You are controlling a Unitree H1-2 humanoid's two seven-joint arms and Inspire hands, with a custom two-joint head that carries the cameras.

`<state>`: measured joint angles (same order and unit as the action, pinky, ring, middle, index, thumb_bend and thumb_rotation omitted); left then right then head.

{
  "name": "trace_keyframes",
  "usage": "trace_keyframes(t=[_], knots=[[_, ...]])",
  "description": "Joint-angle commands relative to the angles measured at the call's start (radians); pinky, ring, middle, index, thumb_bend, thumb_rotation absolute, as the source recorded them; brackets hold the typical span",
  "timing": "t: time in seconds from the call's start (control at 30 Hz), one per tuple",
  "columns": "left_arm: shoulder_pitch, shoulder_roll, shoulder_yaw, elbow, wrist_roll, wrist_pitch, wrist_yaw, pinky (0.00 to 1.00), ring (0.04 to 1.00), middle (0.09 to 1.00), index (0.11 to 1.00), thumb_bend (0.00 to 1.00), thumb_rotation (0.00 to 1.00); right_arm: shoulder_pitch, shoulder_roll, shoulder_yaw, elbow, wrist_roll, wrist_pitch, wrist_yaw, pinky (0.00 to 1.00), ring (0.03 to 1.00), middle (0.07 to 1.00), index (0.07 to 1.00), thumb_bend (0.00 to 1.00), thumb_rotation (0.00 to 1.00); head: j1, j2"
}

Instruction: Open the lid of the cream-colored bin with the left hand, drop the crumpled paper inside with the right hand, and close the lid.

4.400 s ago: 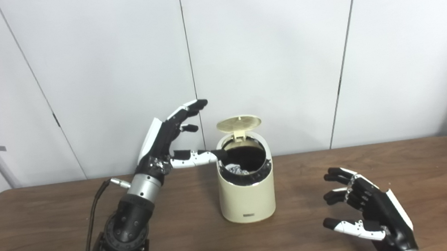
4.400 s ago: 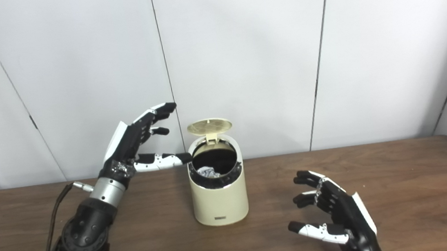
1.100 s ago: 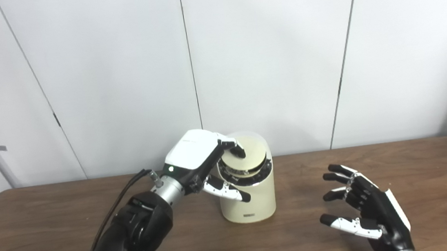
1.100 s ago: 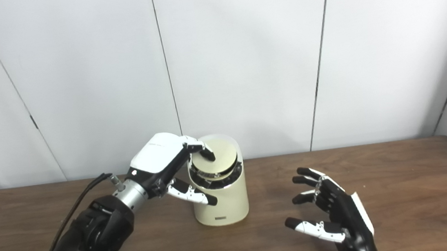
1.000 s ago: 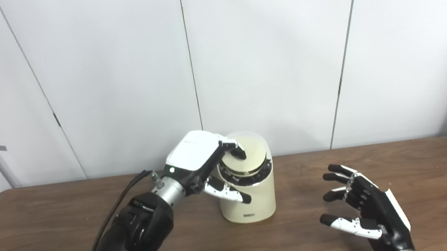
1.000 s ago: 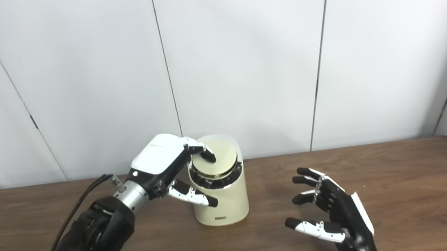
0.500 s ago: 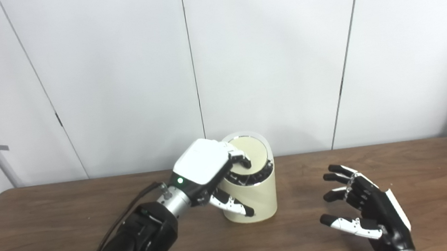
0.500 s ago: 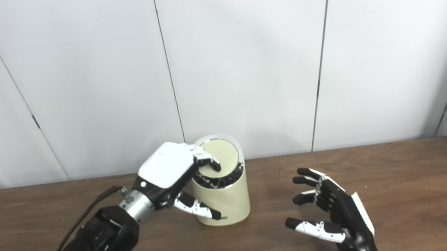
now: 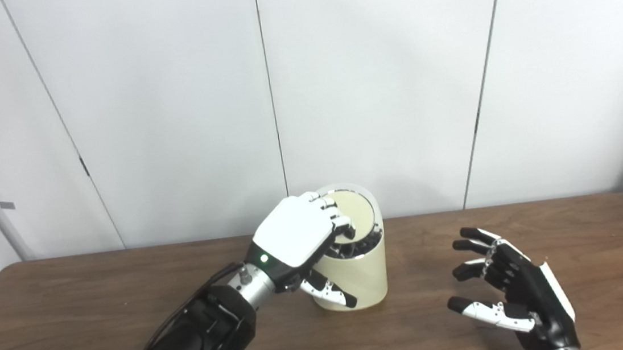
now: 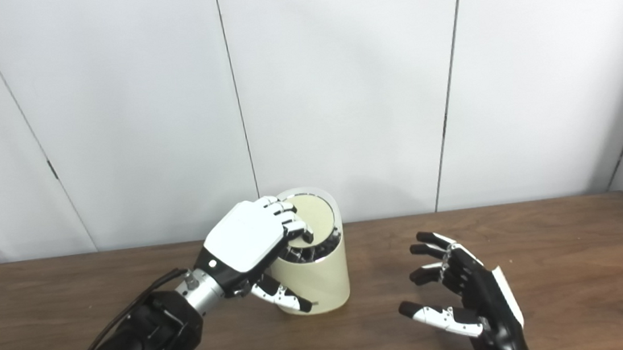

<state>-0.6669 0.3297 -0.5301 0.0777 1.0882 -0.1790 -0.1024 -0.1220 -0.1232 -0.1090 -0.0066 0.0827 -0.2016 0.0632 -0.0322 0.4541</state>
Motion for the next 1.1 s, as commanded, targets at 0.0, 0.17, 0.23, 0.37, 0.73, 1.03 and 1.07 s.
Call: trace_keyframes(t=[0.0, 0.17, 0.23, 0.37, 0.73, 1.03, 1.07], knots=[[0.003, 0.004, -0.029, 0.033, 0.002, -0.023, -0.046, 0.81, 0.813, 0.706, 0.687, 1.00, 0.47, -0.029, -0.009, -0.008, -0.028, 0.005, -0.023, -0.007, 0.55, 0.549, 0.720, 0.752, 0.73, 0.00, 0.000, 0.000], [0.006, 0.003, -0.014, 0.027, -0.024, -0.020, -0.038, 0.80, 0.801, 0.707, 0.693, 1.00, 0.48, -0.028, -0.007, -0.009, -0.026, 0.006, -0.021, -0.009, 0.55, 0.549, 0.720, 0.750, 0.74, 0.00, 0.002, -0.001], [0.009, 0.004, -0.004, 0.017, -0.034, -0.012, -0.036, 0.81, 0.800, 0.710, 0.695, 1.00, 0.47, -0.029, -0.009, -0.009, -0.018, 0.009, -0.030, -0.006, 0.56, 0.549, 0.719, 0.749, 0.73, 0.00, 0.003, -0.001], [0.016, 0.002, 0.025, -0.004, -0.057, 0.005, -0.035, 0.80, 0.802, 0.724, 0.709, 1.00, 0.49, -0.030, -0.008, -0.007, -0.018, 0.000, -0.031, -0.009, 0.56, 0.554, 0.715, 0.745, 0.73, 0.00, 0.004, -0.001], [0.045, -0.036, 0.202, -0.054, -0.220, 0.009, 0.053, 0.60, 0.769, 0.813, 0.827, 0.93, 0.39, -0.031, -0.007, -0.002, -0.028, -0.010, -0.027, -0.008, 0.54, 0.550, 0.711, 0.741, 0.72, 0.00, 0.007, -0.001], [0.054, -0.076, 0.317, -0.020, -0.335, -0.041, 0.186, 0.64, 0.810, 0.870, 0.895, 0.84, 0.40, -0.035, -0.015, -0.010, -0.007, -0.009, -0.030, -0.012, 0.52, 0.563, 0.722, 0.752, 0.72, 0.01, 0.008, -0.003], [0.062, -0.086, 0.331, -0.025, -0.368, -0.032, 0.177, 0.62, 0.811, 0.876, 0.904, 0.84, 0.40, -0.035, -0.015, -0.010, -0.007, -0.011, -0.031, -0.013, 0.52, 0.563, 0.724, 0.753, 0.73, 0.02, 0.008, -0.003]])
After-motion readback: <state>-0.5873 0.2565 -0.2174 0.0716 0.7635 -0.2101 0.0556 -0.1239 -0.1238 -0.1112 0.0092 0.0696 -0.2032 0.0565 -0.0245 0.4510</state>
